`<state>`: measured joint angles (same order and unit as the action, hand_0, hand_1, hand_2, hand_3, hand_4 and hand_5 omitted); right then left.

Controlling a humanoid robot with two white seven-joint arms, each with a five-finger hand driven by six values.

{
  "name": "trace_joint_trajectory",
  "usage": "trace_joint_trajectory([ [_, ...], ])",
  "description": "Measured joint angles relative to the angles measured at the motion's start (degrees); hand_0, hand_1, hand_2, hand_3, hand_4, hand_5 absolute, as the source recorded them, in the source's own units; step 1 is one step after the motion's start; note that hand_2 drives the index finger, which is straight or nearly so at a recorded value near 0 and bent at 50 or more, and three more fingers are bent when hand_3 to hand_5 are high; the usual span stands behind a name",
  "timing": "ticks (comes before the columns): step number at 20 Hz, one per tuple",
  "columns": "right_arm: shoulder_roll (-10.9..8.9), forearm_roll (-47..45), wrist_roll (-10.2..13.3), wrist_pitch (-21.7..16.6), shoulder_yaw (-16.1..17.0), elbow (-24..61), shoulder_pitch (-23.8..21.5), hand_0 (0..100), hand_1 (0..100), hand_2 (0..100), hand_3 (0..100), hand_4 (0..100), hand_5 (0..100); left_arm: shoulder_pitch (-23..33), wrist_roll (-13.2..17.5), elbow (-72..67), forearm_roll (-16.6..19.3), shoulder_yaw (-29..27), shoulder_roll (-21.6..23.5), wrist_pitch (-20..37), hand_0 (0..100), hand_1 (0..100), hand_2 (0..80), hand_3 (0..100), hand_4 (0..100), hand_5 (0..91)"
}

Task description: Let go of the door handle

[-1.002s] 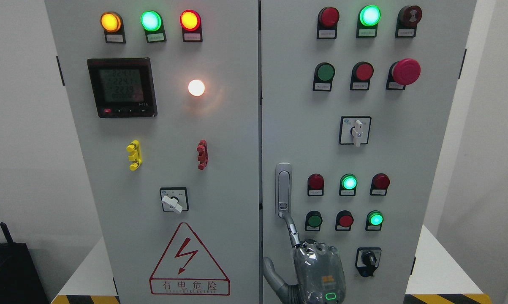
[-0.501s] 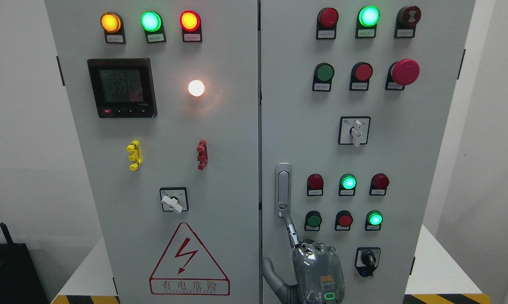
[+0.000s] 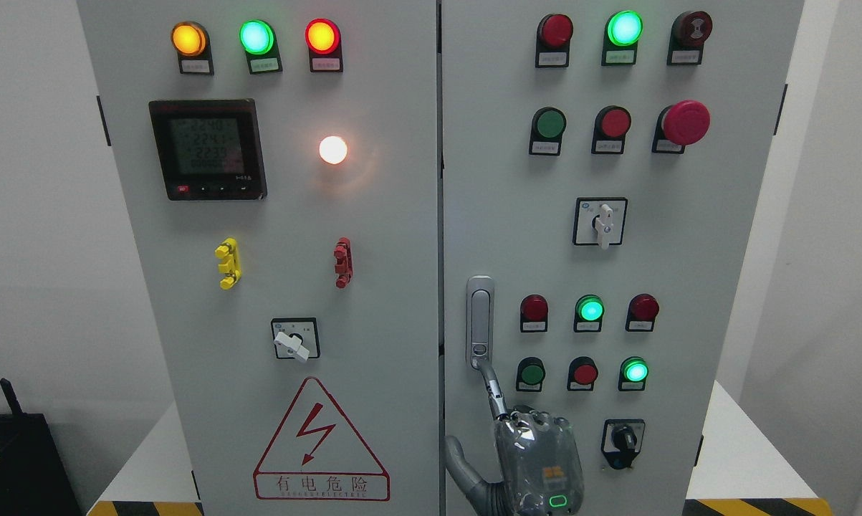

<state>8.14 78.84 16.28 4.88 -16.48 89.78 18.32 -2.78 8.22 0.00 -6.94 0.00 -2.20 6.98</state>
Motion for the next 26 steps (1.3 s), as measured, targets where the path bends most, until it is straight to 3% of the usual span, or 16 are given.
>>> trace_joint_trajectory([
  [26, 0.14, 0.03, -1.67, 0.22, -0.06, 0.44, -0.41, 40, 19, 0, 100, 92, 97, 0.0, 0.0, 0.0, 0.0, 0.0, 0.0, -0.03, 12, 39, 0.0, 0, 0, 0.0],
])
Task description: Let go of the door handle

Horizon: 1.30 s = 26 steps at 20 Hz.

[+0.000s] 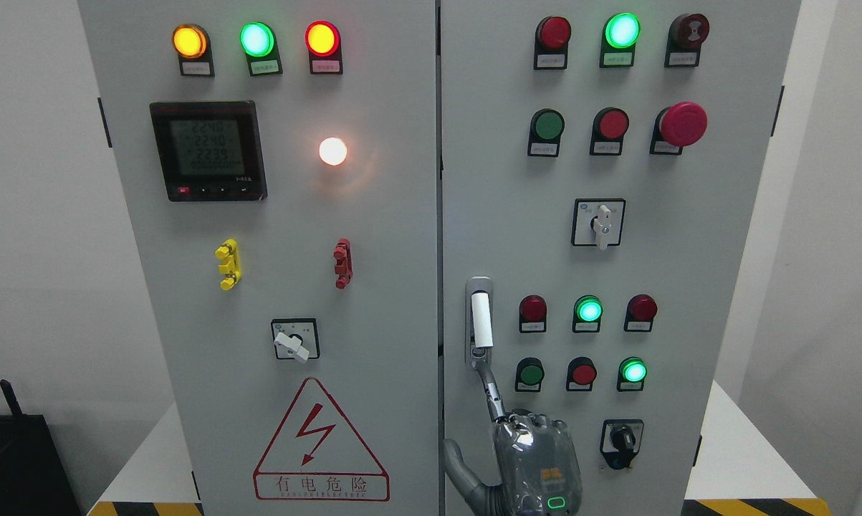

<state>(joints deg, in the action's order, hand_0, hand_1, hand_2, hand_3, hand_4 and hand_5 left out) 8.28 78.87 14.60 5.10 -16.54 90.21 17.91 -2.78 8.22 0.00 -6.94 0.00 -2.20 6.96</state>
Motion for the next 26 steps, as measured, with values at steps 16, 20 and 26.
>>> trace_joint_trajectory([
  [16, 0.02, -0.18, 0.41, -0.49, 0.25, 0.1, 0.14, 41, 19, 0, 100, 92, 97, 0.01, 0.0, 0.0, 0.0, 0.0, 0.0, -0.27, 12, 39, 0.0, 0, 0, 0.0],
  [20, 0.03, -0.25, 0.44, -0.49, 0.31, 0.52, 0.09, 41, 19, 0, 100, 92, 97, 0.01, 0.0, 0.0, 0.0, 0.0, 0.0, -0.39, 12, 39, 0.0, 0, 0, 0.0],
  [26, 0.04, -0.32, 0.56, -0.49, 0.31, 0.66, -0.02, 41, 19, 0, 100, 92, 97, 0.01, 0.0, 0.0, 0.0, 0.0, 0.0, -0.03, 12, 39, 0.0, 0, 0, 0.0],
])
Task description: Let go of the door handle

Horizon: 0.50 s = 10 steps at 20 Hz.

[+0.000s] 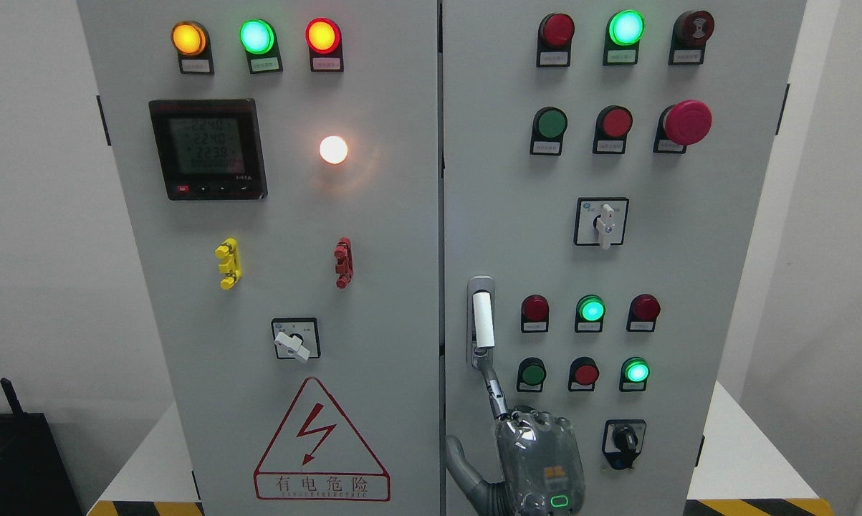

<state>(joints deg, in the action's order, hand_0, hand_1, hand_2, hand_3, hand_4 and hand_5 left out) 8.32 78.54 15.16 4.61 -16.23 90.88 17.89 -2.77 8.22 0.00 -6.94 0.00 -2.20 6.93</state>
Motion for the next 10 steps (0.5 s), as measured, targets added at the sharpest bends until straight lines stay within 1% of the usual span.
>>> trace_joint_trajectory([
  [10, 0.01, -0.05, 0.0, -0.42, -0.12, 1.69, -1.04, 41, 19, 0, 100, 92, 97, -0.01, 0.0, 0.0, 0.0, 0.0, 0.0, 0.03, 12, 39, 0.0, 0, 0, 0.0],
])
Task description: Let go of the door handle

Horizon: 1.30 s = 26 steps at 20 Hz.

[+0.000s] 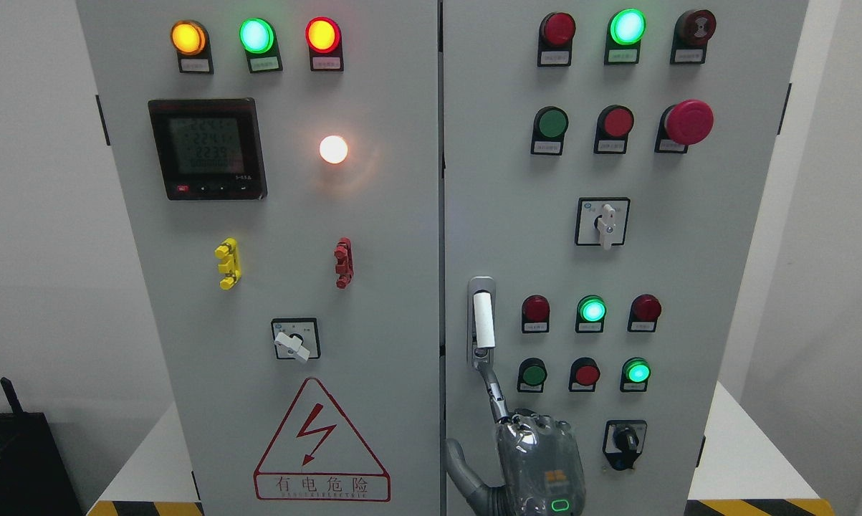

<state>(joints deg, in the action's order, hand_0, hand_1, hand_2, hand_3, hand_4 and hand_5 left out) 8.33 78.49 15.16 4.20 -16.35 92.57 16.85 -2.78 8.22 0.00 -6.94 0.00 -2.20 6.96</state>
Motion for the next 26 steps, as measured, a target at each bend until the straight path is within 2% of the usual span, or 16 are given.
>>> trace_joint_trajectory([
  [9, 0.01, 0.0, 0.0, -0.2, -0.08, 2.4, -0.47, 41, 19, 1, 100, 92, 97, -0.01, 0.0, 0.0, 0.0, 0.0, 0.0, 0.0, 12, 39, 0.0, 0, 0, 0.0],
  [11, 0.01, -0.02, 0.0, -0.2, -0.09, 2.84, -0.64, 42, 19, 6, 100, 92, 97, -0.01, 0.0, 0.0, 0.0, 0.0, 0.0, 0.01, 12, 39, 0.0, 0, 0, 0.0],
  [15, 0.01, -0.04, 0.0, -0.6, -0.07, 3.86, -1.69, 45, 20, 35, 100, 92, 97, -0.01, 0.0, 0.0, 0.0, 0.0, 0.0, 0.01, 12, 39, 0.0, 0, 0, 0.0],
  [18, 0.0, -0.06, 0.03, -1.78, 0.05, 4.93, -3.06, 47, 20, 51, 100, 92, 96, -0.01, 0.0, 0.0, 0.0, 0.0, 0.0, 0.01, 12, 39, 0.0, 0, 0, 0.0],
  [22, -0.08, -0.08, 0.14, -2.54, 0.32, 6.42, -4.26, 50, 17, 64, 100, 91, 95, -0.02, 0.0, 0.0, 0.0, 0.0, 0.0, 0.03, 12, 39, 0.0, 0, 0, 0.0],
  [26, -0.19, -0.02, 0.29, -2.64, 0.67, 7.7, -4.48, 52, 10, 71, 100, 90, 94, -0.02, 0.0, 0.0, 0.0, 0.0, 0.0, 0.03, 12, 39, 0.0, 0, 0, 0.0],
])
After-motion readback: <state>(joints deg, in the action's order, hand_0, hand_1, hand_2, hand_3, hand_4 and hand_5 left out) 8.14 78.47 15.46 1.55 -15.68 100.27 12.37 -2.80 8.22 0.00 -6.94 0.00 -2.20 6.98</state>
